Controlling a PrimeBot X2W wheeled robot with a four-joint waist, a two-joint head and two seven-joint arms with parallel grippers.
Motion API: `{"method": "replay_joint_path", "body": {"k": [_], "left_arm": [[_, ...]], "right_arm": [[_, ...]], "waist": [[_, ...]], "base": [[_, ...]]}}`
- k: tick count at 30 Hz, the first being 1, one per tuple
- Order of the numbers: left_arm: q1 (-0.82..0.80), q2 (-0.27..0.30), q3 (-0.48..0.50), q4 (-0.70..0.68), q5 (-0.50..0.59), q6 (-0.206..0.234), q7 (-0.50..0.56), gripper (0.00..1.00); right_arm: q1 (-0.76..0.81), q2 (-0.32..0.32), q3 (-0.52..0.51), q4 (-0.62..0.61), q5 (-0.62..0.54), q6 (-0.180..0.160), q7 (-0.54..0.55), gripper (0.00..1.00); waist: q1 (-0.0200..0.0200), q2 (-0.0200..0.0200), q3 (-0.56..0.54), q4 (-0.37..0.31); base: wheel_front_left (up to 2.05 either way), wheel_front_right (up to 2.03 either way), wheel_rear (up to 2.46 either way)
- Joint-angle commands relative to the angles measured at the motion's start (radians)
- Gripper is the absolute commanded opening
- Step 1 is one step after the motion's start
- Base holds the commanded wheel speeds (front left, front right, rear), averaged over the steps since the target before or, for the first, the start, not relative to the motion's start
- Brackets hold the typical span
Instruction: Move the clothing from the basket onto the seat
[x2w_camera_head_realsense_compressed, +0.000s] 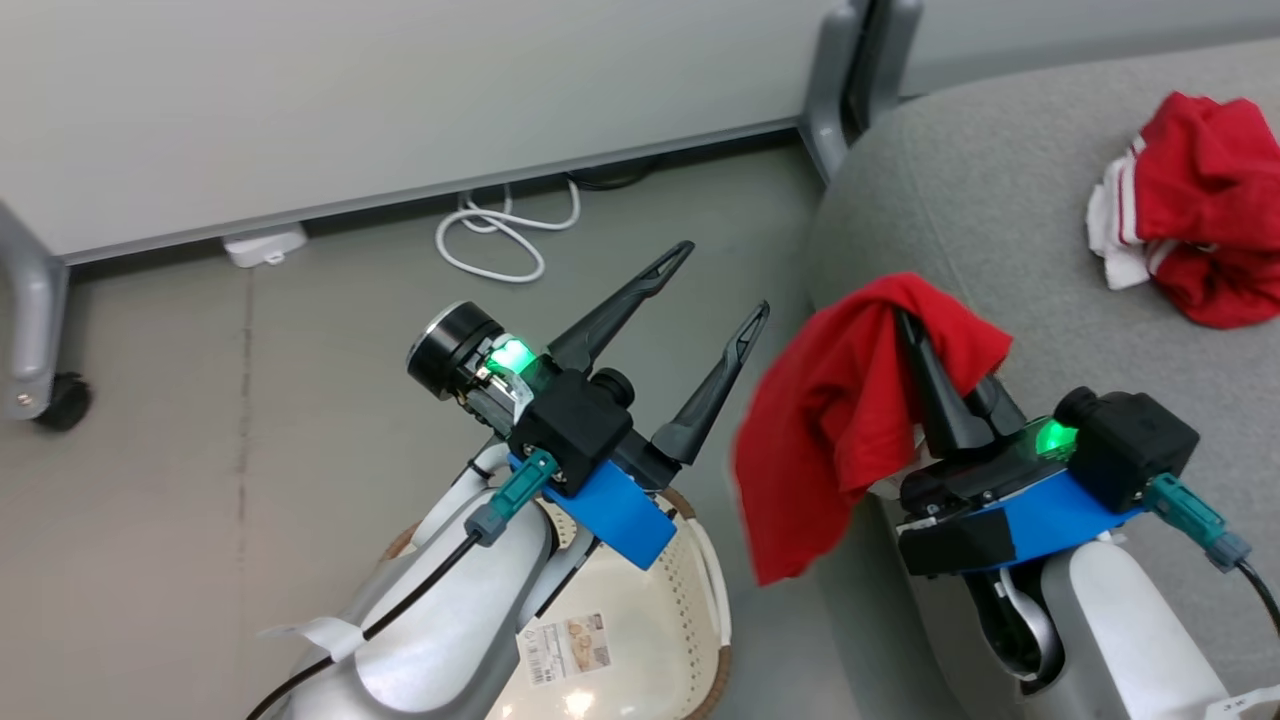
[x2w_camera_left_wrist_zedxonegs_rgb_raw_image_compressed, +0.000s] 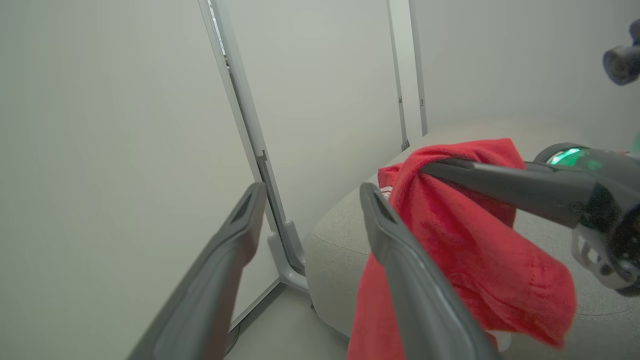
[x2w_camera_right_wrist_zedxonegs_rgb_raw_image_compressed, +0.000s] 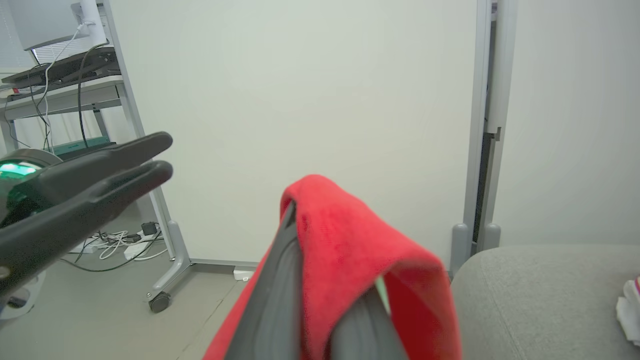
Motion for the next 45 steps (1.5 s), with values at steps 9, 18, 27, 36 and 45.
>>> {"method": "replay_joint_path", "body": {"k": [9, 18, 27, 36, 45], "left_arm": [[-0.041, 0.009, -0.059, 0.036, -0.008, -0.001, -0.002, 1.00], [-0.051, 0.013, -0.087, 0.053, -0.022, -0.001, -0.002, 1.00], [-0.085, 0.010, -0.089, 0.050, -0.005, -0.001, -0.002, 1.00], [-0.157, -0.007, -0.110, 0.052, 0.021, -0.001, -0.002, 1.00], [-0.204, -0.012, -0.117, 0.053, 0.048, -0.001, -0.002, 1.00]], "right_arm": [[0.035, 0.003, -0.083, -0.034, -0.028, 0.000, -0.004, 0.00], [0.022, 0.005, -0.129, -0.056, -0.018, 0.000, -0.004, 0.00], [-0.221, -0.034, -0.215, -0.087, -0.037, 0.000, -0.004, 0.00], [-0.580, -0.192, -0.414, -0.048, -0.078, 0.000, -0.004, 0.00], [-0.780, -0.479, -0.568, 0.157, -0.037, 0.000, -0.003, 0.00]], "waist": [[-0.0001, 0.0000, 0.073, -0.128], [-0.0001, 0.0000, 0.083, -0.143], [-0.0001, 0.0000, 0.166, -0.112], [-0.0001, 0.0000, 0.326, -0.066], [-0.0001, 0.0000, 0.450, -0.055]], "base": [[0.00, 0.00, 0.00], [0.00, 0.00, 0.00], [0.00, 0.00, 0.00], [0.00, 0.00, 0.00], [0.00, 0.00, 0.00]]}}
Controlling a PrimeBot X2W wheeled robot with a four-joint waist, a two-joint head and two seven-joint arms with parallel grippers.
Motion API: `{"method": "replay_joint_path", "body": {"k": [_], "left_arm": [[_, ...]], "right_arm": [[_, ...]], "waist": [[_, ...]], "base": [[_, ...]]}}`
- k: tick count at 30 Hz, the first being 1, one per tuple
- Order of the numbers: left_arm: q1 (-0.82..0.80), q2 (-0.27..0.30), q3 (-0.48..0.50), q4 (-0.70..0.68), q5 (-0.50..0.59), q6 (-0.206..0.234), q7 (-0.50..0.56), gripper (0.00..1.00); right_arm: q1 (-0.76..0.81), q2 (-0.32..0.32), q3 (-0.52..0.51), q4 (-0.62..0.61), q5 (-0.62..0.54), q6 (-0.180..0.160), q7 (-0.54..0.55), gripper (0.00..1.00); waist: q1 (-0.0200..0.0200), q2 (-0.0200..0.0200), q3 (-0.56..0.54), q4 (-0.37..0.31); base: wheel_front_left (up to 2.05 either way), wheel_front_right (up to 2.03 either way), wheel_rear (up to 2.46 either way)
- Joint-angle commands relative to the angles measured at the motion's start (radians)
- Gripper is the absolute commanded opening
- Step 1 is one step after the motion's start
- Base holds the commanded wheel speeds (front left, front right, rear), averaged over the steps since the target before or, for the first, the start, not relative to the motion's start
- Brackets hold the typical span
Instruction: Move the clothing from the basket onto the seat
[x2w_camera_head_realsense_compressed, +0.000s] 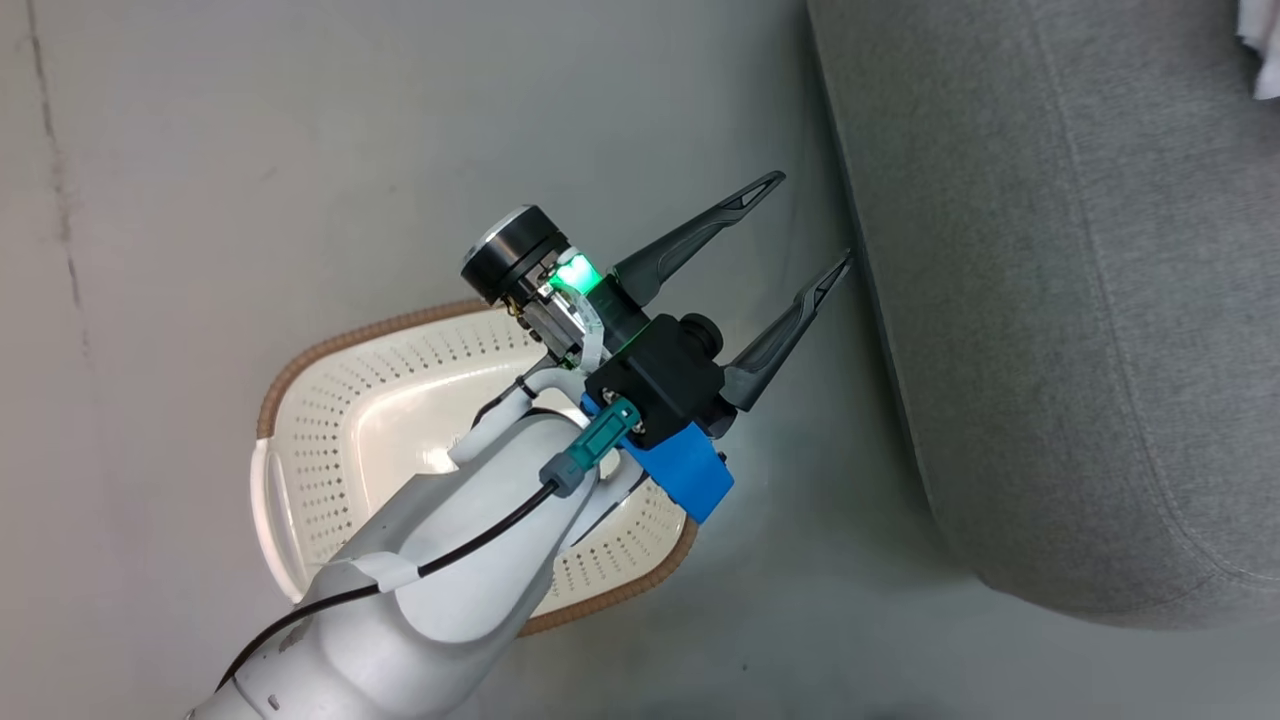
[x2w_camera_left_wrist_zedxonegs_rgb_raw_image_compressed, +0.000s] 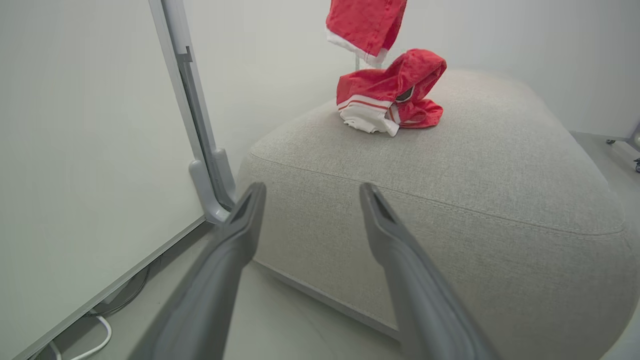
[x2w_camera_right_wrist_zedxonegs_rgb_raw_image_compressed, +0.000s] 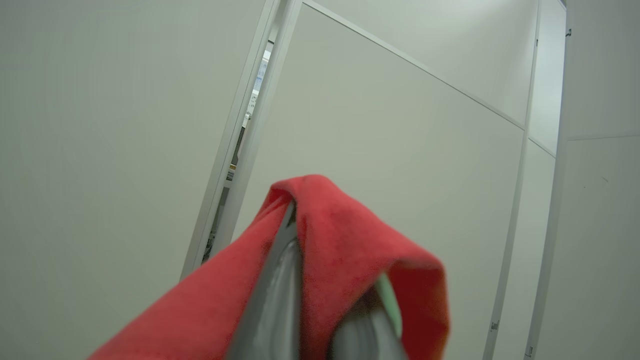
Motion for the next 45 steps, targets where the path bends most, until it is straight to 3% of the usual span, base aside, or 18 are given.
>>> {"method": "replay_joint_path", "body": {"k": [1, 6, 19, 25, 26, 27, 34, 39, 45], "left_arm": [[-0.020, 0.003, 0.001, 0.000, 0.008, -0.001, -0.003, 1.00], [-0.034, 0.011, 0.002, -0.003, 0.018, -0.001, -0.003, 1.00], [-0.077, 0.006, -0.013, 0.001, 0.014, -0.001, -0.003, 1.00], [-0.074, 0.001, -0.003, 0.002, 0.013, 0.000, -0.003, 1.00], [-0.068, 0.000, 0.000, 0.001, 0.012, 0.002, -0.003, 1.00], [-0.059, -0.001, 0.002, 0.001, 0.011, 0.003, -0.003, 1.00], [0.021, -0.004, 0.044, -0.009, -0.008, 0.014, -0.003, 1.00], [0.106, 0.004, 0.105, -0.026, -0.031, 0.035, -0.003, 1.00], [0.233, 0.023, 0.202, -0.050, -0.049, 0.067, -0.003, 1.00]], "right_arm": [[-0.012, -0.015, -0.008, 0.015, 0.010, 0.000, -0.003, 0.00], [0.026, -0.073, -0.032, 0.133, 0.013, 0.000, -0.003, 0.00], [0.187, 0.108, -0.017, 0.410, 0.023, 0.000, -0.003, 0.00], [0.206, 0.117, -0.021, 0.448, 0.018, 0.000, -0.003, 0.00], [0.213, 0.116, -0.025, 0.438, 0.011, 0.000, -0.003, 0.40], [0.224, 0.123, -0.031, 0.434, 0.014, 0.000, -0.003, 1.00], [0.388, 0.159, -0.016, 0.383, 0.008, 0.000, -0.003, 1.00], [0.542, 0.184, -0.007, 0.264, -0.001, 0.000, -0.004, 1.00], [0.691, 0.268, 0.040, 0.061, 0.001, 0.000, -0.003, 1.00]], "waist": [[-0.0002, 0.0000, 0.033, 0.003], [-0.0002, 0.0000, 0.075, -0.002], [-0.0002, 0.0000, 0.122, 0.023], [-0.0002, 0.0000, 0.101, 0.027], [-0.0002, 0.0000, 0.090, 0.027], [-0.0002, 0.0000, 0.077, 0.025], [-0.0002, 0.0000, -0.063, 0.007], [-0.0002, 0.0000, -0.171, 0.003], [-0.0002, 0.0000, -0.293, 0.022]], "base": [[0.00, 0.00, 0.00], [0.00, 0.00, 0.00], [0.00, 0.00, 0.00], [0.00, 0.00, 0.00], [0.00, 0.00, 0.00], [0.00, 0.00, 0.00], [0.00, 0.00, 0.00], [0.00, 0.00, 0.00], [0.00, 0.00, 0.00]]}}
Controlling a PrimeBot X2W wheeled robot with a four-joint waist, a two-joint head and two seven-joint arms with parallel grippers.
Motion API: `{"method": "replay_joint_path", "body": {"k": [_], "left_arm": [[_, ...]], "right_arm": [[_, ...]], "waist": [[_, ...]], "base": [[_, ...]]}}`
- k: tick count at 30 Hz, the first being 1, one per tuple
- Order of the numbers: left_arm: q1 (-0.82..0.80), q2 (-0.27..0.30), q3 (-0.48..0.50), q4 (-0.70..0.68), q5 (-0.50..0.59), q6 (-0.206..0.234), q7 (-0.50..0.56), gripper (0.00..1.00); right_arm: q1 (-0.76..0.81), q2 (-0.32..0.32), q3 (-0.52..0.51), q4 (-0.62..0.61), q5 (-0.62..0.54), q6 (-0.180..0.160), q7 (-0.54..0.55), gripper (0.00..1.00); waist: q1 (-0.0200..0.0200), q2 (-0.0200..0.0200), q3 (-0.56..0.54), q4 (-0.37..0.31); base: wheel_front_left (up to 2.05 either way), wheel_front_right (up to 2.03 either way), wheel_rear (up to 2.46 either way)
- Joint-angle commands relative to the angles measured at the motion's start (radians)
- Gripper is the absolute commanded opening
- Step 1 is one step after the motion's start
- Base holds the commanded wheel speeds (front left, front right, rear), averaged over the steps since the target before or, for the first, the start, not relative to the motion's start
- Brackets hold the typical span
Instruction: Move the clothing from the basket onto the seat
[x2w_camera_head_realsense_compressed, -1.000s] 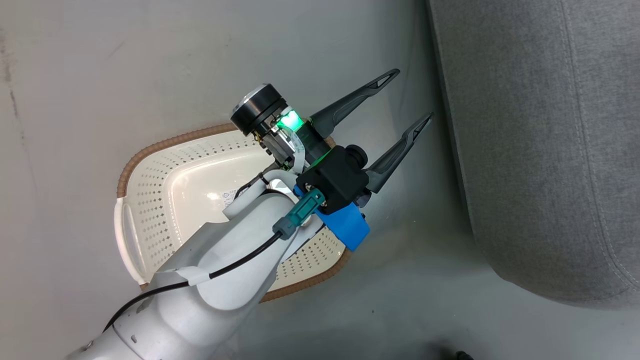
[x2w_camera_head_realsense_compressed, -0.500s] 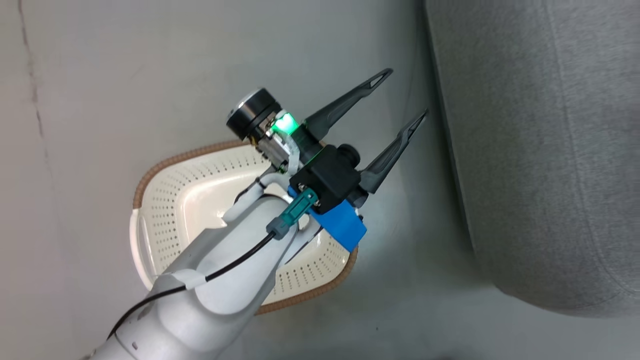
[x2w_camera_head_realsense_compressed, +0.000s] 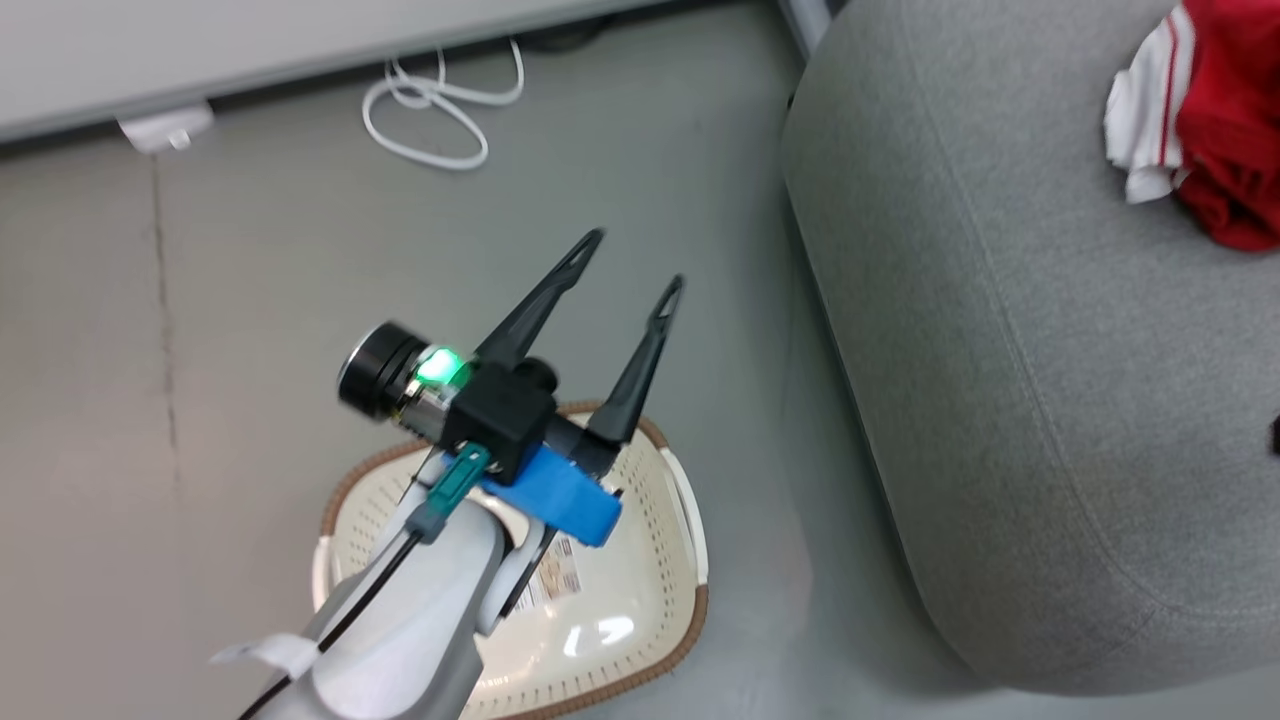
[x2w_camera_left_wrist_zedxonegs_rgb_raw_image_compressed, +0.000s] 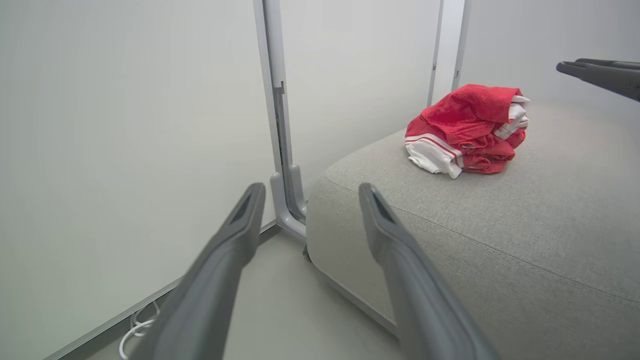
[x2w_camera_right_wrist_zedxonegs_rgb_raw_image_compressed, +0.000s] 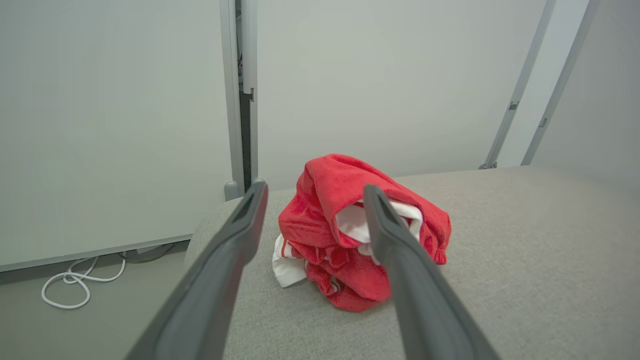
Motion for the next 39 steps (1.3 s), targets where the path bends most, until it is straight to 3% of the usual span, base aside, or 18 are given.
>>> {"method": "replay_joint_path", "body": {"k": [1, 9, 20, 28, 39], "left_arm": [[0.032, 0.002, 0.022, -0.008, -0.009, 0.008, -0.002, 1.00], [0.179, 0.019, 0.165, -0.038, -0.004, 0.042, -0.002, 1.00], [0.333, 0.029, 0.349, -0.072, 0.018, 0.045, -0.002, 1.00], [0.436, 0.009, 0.435, -0.094, 0.033, 0.028, -0.002, 1.00], [0.489, -0.026, 0.475, -0.098, 0.060, -0.003, -0.002, 1.00]], "right_arm": [[0.037, 0.015, 0.022, -0.025, -0.004, 0.000, -0.003, 1.00], [0.135, 0.086, 0.143, -0.152, -0.011, 0.000, -0.003, 1.00], [0.216, 0.173, 0.235, -0.152, -0.024, 0.000, -0.003, 1.00], [0.324, 0.217, 0.233, -0.177, -0.054, 0.000, -0.003, 1.00], [0.417, 0.245, 0.199, -0.158, -0.066, 0.000, -0.003, 1.00]], "waist": [[0.0002, -0.0001, -0.075, 0.021], [0.0002, -0.0001, -0.208, 0.117], [0.0002, -0.0001, -0.334, 0.223], [0.0002, -0.0001, -0.381, 0.246], [0.0002, -0.0001, -0.408, 0.252]], "base": [[0.00, 0.00, 0.00], [0.00, 0.00, 0.00], [0.00, 0.00, 0.00], [0.00, 0.00, 0.00], [0.00, 0.00, 0.00]]}}
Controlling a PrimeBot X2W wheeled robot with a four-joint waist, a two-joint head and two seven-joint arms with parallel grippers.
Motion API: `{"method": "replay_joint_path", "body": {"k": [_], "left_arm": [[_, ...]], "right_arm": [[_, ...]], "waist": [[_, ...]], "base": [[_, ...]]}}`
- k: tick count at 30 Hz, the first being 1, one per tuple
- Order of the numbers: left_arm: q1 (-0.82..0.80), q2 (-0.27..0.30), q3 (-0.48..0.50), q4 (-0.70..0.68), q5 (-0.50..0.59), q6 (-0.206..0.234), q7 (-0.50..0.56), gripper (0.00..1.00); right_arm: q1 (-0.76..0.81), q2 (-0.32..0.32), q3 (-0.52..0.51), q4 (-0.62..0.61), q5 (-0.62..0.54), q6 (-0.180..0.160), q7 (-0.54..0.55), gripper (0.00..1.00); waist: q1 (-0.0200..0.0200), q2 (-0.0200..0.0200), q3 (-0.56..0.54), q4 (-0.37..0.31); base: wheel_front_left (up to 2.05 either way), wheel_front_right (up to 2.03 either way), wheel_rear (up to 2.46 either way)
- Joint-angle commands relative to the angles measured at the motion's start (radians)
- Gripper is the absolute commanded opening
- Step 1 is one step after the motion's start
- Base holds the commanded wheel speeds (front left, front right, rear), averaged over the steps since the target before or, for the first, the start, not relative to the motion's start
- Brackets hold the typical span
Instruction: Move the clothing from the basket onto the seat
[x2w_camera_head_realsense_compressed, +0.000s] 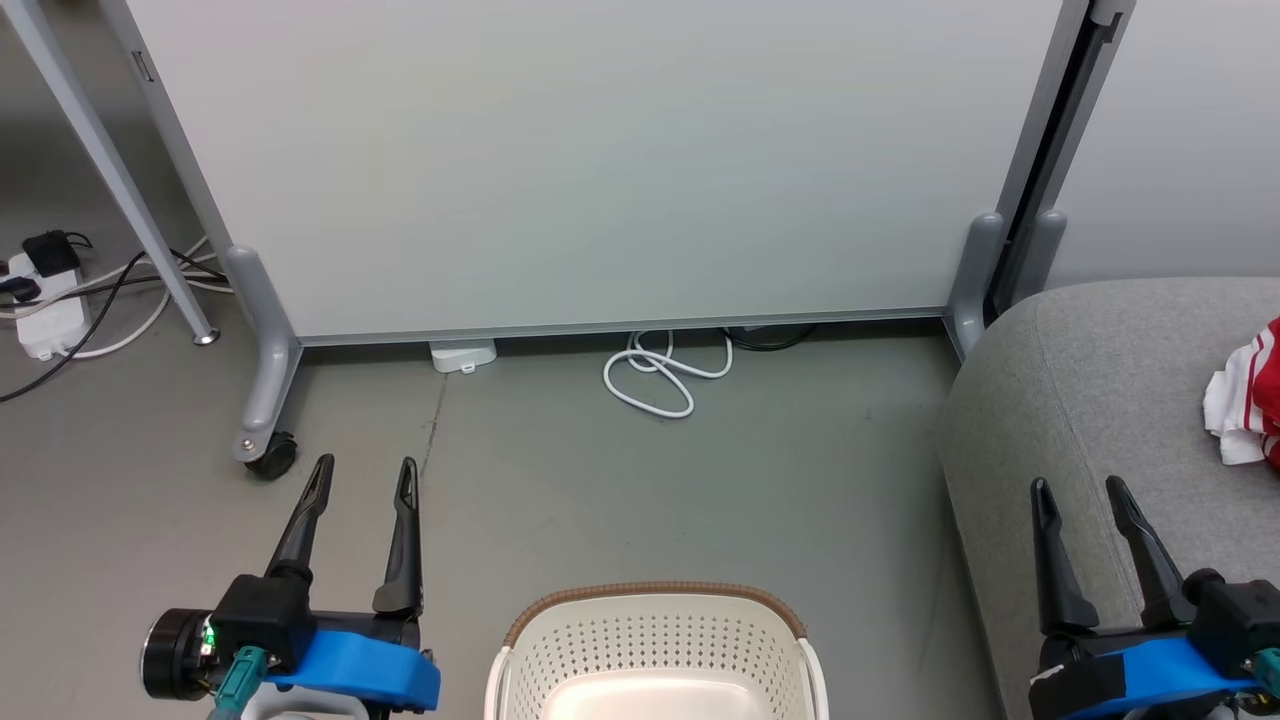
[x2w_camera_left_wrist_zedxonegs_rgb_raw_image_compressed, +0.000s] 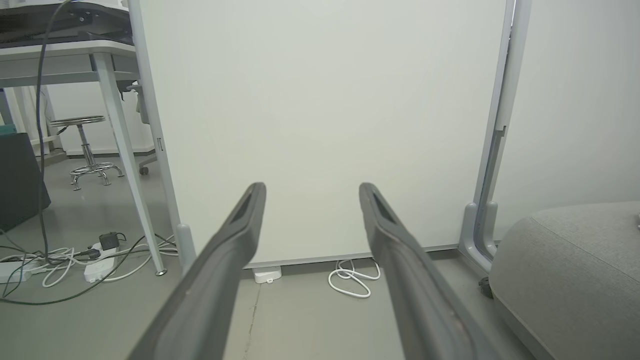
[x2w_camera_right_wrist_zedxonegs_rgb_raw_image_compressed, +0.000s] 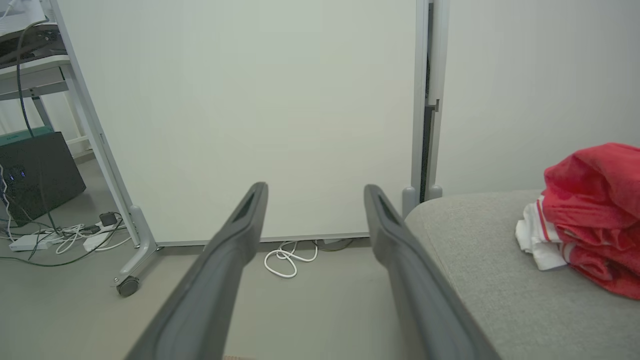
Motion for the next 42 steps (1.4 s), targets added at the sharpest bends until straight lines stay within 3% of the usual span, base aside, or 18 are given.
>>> {"method": "replay_joint_path", "body": {"k": [1, 14, 15, 19, 42], "left_arm": [[0.008, -0.003, 0.004, 0.000, 0.008, -0.001, -0.003, 1.00], [0.012, -0.020, 0.022, 0.025, 0.028, -0.033, -0.003, 1.00], [0.011, -0.021, 0.018, 0.025, 0.025, -0.029, 0.000, 0.00], [0.039, -0.026, 0.014, 0.060, 0.022, -0.030, 0.007, 0.00], [0.008, -0.037, 0.079, 0.050, -0.410, -0.039, 0.115, 0.00]], "right_arm": [[0.013, 0.002, -0.004, 0.001, -0.005, 0.000, -0.003, 1.00], [0.019, 0.020, -0.005, 0.014, -0.015, 0.000, -0.003, 1.00], [0.007, 0.017, -0.005, 0.012, -0.014, 0.000, 0.000, 0.00], [0.017, 0.021, -0.004, 0.047, -0.013, 0.000, 0.005, 0.00], [-0.020, 0.025, -0.014, 0.047, 0.405, 0.000, 0.114, 0.00]], "waist": [[0.0002, -0.0001, -0.001, 0.000], [0.0002, -0.0001, -0.013, -0.004], [0.0002, -0.0001, -0.013, -0.004], [0.0002, -0.0001, -0.014, -0.004], [0.0002, -0.0001, -0.001, -0.019]], "base": [[0.00, 0.00, 0.00], [0.00, 0.00, 0.00], [0.00, 0.00, 0.00], [0.00, 0.00, 0.00], [0.00, 0.00, 0.00]]}}
